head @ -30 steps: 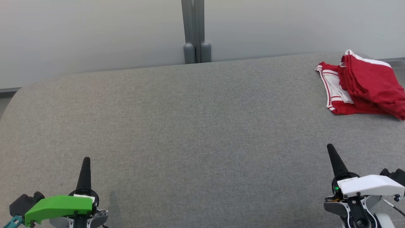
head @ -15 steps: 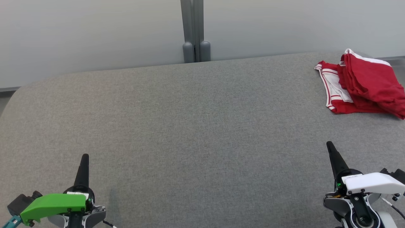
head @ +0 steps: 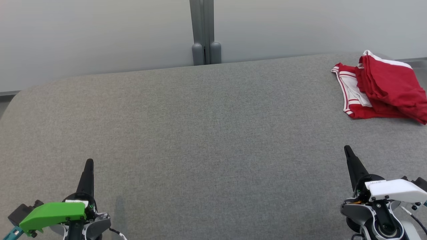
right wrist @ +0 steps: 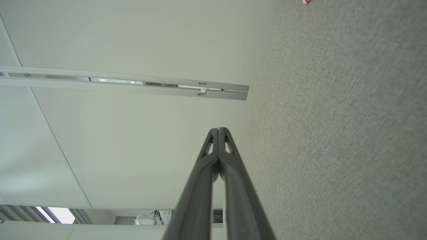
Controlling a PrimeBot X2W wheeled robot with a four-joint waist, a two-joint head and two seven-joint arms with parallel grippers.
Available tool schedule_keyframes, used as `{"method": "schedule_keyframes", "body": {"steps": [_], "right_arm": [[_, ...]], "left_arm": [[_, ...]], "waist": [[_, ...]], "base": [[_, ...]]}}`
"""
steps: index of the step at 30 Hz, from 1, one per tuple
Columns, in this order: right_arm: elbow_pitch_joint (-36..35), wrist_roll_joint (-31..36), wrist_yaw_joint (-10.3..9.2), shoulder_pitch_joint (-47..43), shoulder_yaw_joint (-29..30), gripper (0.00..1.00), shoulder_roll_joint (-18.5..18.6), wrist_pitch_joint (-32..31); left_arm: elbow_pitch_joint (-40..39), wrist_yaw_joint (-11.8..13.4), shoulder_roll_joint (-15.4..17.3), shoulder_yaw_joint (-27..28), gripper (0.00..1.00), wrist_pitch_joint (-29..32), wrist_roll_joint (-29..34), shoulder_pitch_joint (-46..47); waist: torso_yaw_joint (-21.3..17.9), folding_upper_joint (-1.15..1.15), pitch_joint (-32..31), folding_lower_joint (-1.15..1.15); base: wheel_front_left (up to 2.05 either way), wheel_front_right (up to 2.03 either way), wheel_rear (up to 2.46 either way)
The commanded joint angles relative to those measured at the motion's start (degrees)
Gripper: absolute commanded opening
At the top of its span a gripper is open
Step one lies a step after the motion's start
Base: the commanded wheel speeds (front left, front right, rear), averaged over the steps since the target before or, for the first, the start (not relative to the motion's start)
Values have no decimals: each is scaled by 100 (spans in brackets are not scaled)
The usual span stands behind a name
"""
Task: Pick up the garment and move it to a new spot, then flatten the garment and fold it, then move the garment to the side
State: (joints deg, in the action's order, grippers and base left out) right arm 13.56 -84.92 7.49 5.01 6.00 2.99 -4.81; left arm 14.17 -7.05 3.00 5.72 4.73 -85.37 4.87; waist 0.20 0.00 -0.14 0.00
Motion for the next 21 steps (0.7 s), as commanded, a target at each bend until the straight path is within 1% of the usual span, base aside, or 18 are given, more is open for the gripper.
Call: {"method": "schedule_keyframes", "body": {"steps": [1, 17, 21], "right_arm": [[4, -126, 2, 80, 17, 0, 6, -39], [54, -742, 1, 145, 67, 0, -12, -187], [55, -758, 1, 140, 68, 0, -12, -198]], "left_arm": [[-27, -35, 5, 38, 0, 35, -106, 130], [-14, -61, -14, 98, 0, 191, -710, 177], [-14, -57, -14, 97, 0, 206, -711, 169]], "waist": [[-1, 0, 2, 0], [-19, 0, 30, 0], [-20, 0, 32, 0]], "base": [[0, 0, 0], [0, 0, 0], [0, 0, 0]]}}
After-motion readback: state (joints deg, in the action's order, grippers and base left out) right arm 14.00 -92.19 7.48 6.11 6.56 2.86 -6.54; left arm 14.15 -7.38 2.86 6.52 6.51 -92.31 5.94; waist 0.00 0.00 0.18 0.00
